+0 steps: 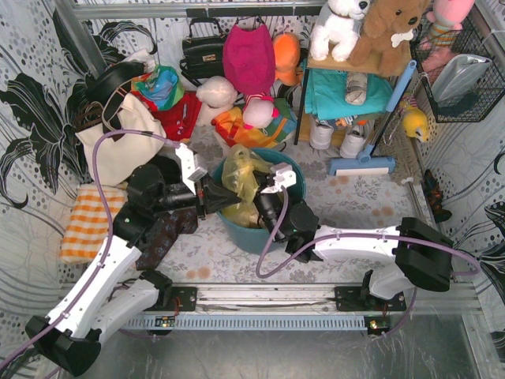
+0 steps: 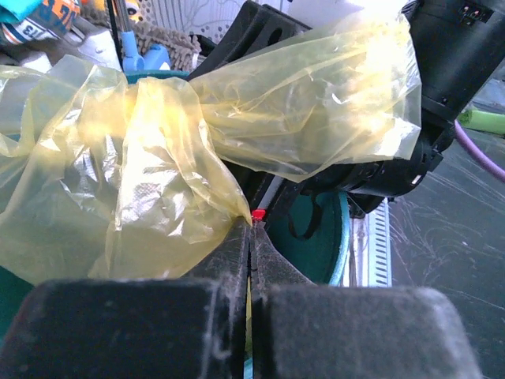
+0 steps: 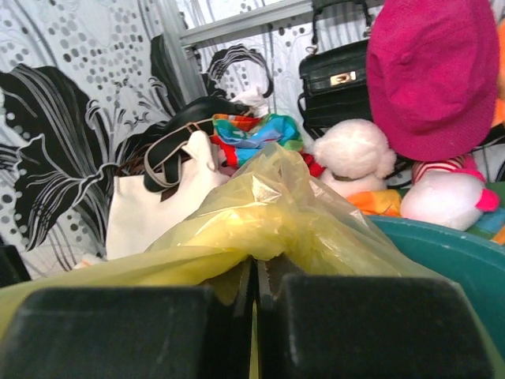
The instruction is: Tie the trash bag
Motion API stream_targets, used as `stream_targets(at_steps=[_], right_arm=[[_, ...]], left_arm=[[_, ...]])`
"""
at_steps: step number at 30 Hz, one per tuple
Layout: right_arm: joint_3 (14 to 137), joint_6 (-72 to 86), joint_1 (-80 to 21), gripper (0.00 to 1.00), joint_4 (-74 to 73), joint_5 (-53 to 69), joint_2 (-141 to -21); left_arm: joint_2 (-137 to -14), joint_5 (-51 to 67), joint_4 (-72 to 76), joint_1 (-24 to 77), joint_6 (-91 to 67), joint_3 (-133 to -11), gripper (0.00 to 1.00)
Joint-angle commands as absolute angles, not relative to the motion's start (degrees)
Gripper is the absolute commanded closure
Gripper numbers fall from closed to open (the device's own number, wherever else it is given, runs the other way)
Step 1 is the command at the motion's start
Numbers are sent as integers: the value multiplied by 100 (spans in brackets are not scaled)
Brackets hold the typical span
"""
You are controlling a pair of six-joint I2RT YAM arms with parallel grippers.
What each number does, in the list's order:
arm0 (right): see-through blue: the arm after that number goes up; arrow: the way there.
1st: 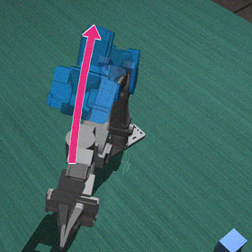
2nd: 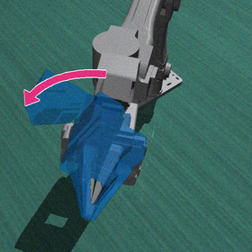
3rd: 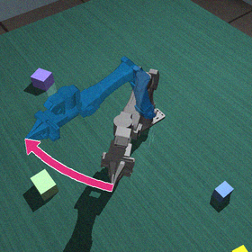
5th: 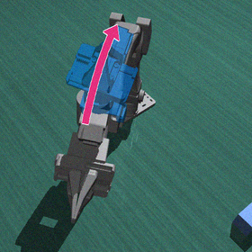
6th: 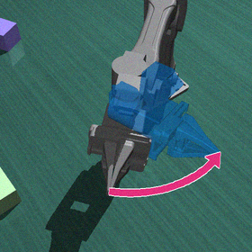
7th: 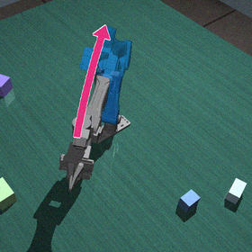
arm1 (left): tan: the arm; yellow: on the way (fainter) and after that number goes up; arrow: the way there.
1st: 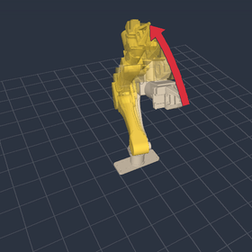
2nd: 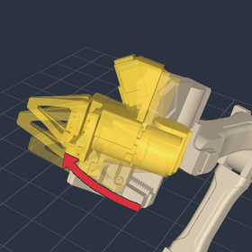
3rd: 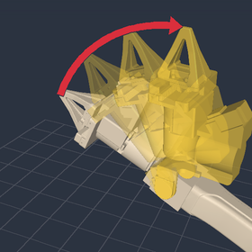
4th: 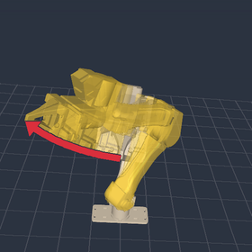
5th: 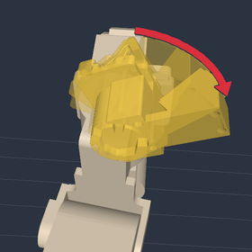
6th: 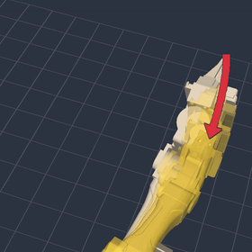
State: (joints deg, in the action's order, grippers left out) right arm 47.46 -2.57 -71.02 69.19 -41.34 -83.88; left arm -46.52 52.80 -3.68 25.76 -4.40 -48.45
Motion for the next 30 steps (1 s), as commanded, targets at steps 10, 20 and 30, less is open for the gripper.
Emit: stream_targets(at_steps=[10, 20, 30], right_arm=[[3908, 125, -7025, 100, 7993, -2589, -8122], [3885, 69, -7018, 100, 7857, -2420, -8024], [3927, 40, -7015, 100, 7186, -2565, -7758]], left_arm=[[-4243, 4331, -1456, 2628, 112, -5538, 49], [-4326, 3116, -1624, 2624, 576, -5885, 31], [-4802, 3261, -999, 2620, 1912, -5549, 20]])
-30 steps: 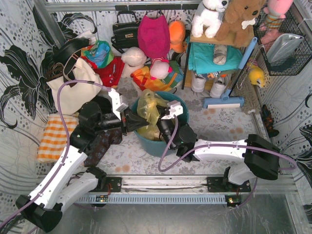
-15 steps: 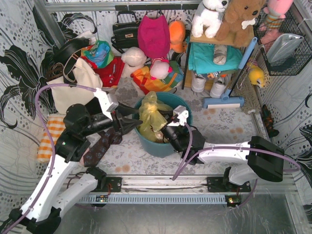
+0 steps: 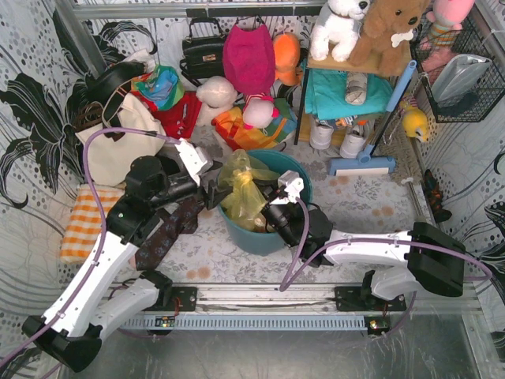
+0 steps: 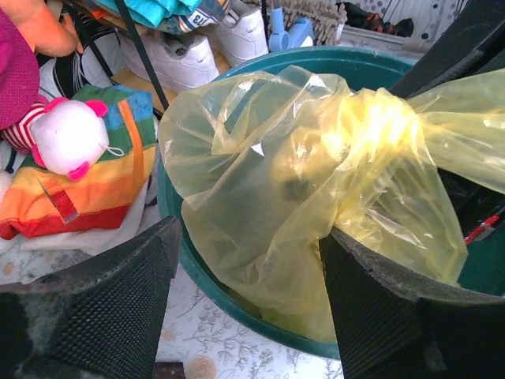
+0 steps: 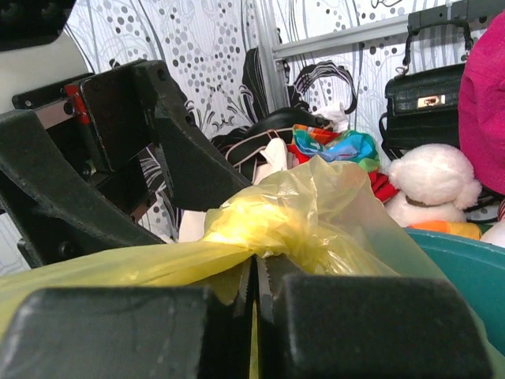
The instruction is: Tie the trash bag
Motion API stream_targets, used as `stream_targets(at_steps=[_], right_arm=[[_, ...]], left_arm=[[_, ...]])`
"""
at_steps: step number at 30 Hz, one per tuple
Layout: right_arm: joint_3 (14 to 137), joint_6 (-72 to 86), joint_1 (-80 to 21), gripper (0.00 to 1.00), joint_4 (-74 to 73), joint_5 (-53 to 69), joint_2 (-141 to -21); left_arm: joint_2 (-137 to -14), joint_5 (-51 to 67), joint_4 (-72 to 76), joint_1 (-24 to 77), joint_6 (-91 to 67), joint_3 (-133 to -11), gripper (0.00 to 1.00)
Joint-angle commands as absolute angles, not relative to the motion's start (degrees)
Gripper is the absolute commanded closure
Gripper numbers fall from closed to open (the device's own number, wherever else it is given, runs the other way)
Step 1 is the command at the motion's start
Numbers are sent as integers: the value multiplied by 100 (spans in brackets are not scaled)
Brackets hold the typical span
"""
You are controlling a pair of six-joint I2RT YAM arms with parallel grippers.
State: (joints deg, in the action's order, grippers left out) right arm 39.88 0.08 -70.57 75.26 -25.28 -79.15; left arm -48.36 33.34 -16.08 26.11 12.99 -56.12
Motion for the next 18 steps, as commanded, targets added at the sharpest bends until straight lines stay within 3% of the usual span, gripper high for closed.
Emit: stream_targets(at_steps=[1, 3, 5, 7, 13, 18], right_arm=[[3929, 36, -7015, 100, 7140, -2562, -7746], [3935, 2, -7014, 100, 7045, -2556, -7720], [3929, -23, -7014, 100, 7001, -2606, -7700], [3948, -111, -7014, 100, 6986, -2711, -7703], [4205, -462, -7014, 100, 7269, -3043, -7990], [4390, -663, -7016, 100, 7700, -3350, -8256]], left_arm=[[-4831, 3301, -921, 2625, 1950, -5538, 20], [-4902, 3493, -799, 2628, 2006, -5520, 21], [-4980, 3665, -748, 2621, 2013, -5537, 30], [-5015, 3791, -831, 2620, 2013, -5573, 51], [-5000, 4473, -1276, 2622, 1843, -5705, 97], [-4919, 5119, -1468, 2631, 1470, -5681, 100]])
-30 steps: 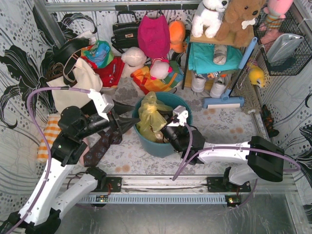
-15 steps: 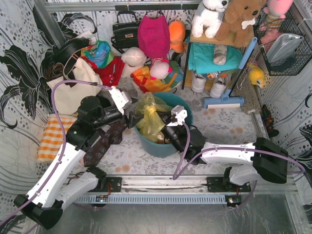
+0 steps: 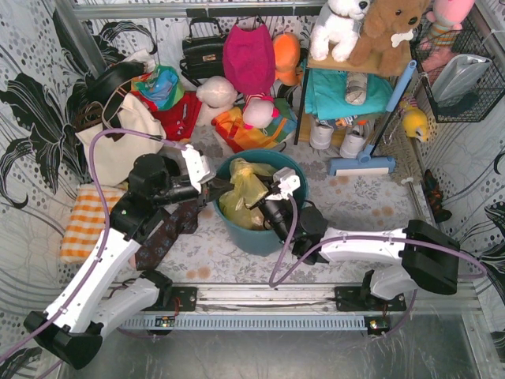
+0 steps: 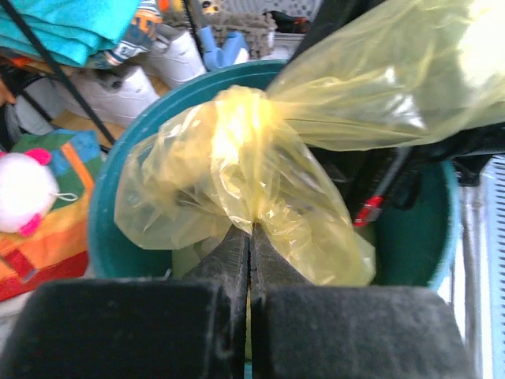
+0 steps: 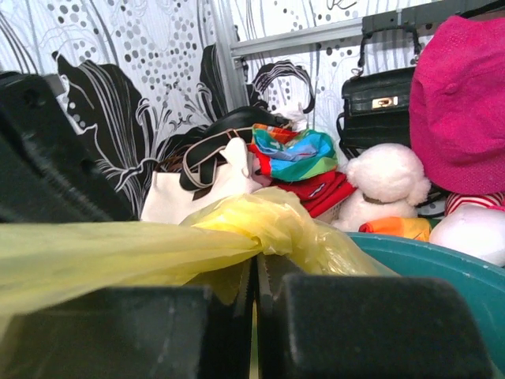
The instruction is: Tie the trash bag
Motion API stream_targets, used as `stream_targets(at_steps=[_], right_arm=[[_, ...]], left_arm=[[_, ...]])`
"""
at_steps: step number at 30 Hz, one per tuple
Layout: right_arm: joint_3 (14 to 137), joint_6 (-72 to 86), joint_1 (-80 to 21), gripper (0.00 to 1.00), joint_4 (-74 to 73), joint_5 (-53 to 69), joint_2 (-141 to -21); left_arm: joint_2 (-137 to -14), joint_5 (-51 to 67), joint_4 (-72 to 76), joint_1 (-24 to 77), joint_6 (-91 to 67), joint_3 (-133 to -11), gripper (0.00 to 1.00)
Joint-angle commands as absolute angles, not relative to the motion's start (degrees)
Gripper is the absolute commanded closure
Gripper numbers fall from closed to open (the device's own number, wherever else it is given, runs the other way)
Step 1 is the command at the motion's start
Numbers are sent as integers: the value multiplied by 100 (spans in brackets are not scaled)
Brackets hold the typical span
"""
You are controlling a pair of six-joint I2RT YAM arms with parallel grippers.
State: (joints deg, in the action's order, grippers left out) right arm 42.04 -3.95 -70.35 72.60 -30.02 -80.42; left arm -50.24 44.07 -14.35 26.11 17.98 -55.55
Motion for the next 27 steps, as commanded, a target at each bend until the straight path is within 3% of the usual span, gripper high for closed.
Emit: stream_targets(at_steps=[1, 20, 24, 27], right_arm=[[4418, -685, -7014, 100, 7772, -3347, -8298], [4197, -38, -6946, 100, 8666, -2373, -8492], [4005, 50, -6942, 100, 8355, -2039, -8253], [3854, 98, -6936, 100, 7992, -1662, -7983]], left_arm=[[-4875, 5207, -1404, 2631, 1348, -5633, 100], [-4788, 5681, -749, 2729, 441, -4906, 96], [-4776, 5472, -973, 2732, 554, -4986, 75], [-4662, 5109, -1036, 2728, 623, -5055, 65]])
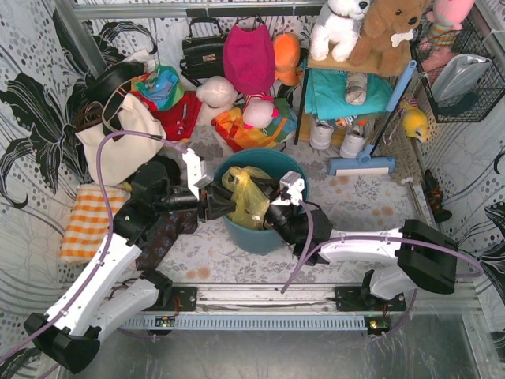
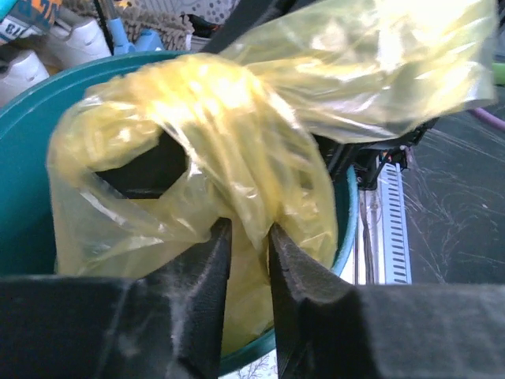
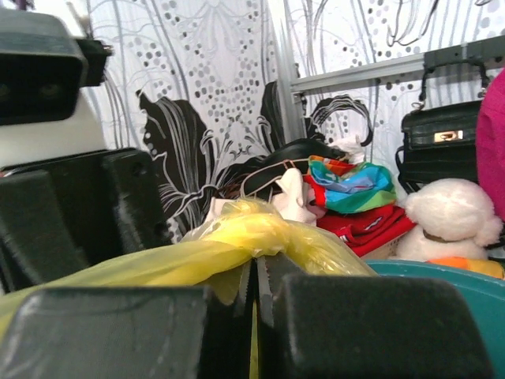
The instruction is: Tie the trash bag
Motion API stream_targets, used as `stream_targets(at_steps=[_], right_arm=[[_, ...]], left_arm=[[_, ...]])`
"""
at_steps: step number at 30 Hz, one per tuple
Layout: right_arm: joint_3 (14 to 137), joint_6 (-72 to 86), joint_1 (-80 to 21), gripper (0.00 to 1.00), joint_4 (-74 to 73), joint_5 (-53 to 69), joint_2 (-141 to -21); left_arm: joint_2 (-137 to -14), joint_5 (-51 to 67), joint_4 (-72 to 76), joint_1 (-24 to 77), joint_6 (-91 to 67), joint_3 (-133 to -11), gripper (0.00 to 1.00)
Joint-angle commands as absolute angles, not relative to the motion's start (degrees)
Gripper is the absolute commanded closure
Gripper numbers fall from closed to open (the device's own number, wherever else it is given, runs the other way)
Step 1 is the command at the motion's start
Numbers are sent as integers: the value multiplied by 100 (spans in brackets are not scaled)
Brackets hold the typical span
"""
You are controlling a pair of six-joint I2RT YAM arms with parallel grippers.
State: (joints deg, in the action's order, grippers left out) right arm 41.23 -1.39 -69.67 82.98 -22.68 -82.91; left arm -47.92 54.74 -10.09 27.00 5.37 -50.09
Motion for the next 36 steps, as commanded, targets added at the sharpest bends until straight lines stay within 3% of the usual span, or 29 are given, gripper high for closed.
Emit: stream_targets(at_steps=[1, 13, 19, 20, 31, 36], right_arm=[[3812, 113, -6938, 100, 7847, -1572, -7852], [3687, -93, -6935, 100, 7864, -965, -7706], [3859, -214, -6939, 100, 8717, -1482, -8220], [3905, -238, -6937, 100, 8806, -1547, -8291], [4508, -367, -6935, 100, 9050, -2027, -8972], [4629, -458, -6936, 100, 8805, -2461, -9036]], left_arm=[[-4609, 4986, -1050, 2733, 630, -5079, 62], [-4055, 3412, -1624, 2725, 805, -5567, 39], [-4277, 3684, -1296, 2726, 502, -5443, 34], [-4345, 3770, -1233, 2723, 426, -5402, 35], [-4621, 4918, -101, 2791, -482, -4743, 92], [-4510, 5323, 79, 2917, -691, -4600, 96]])
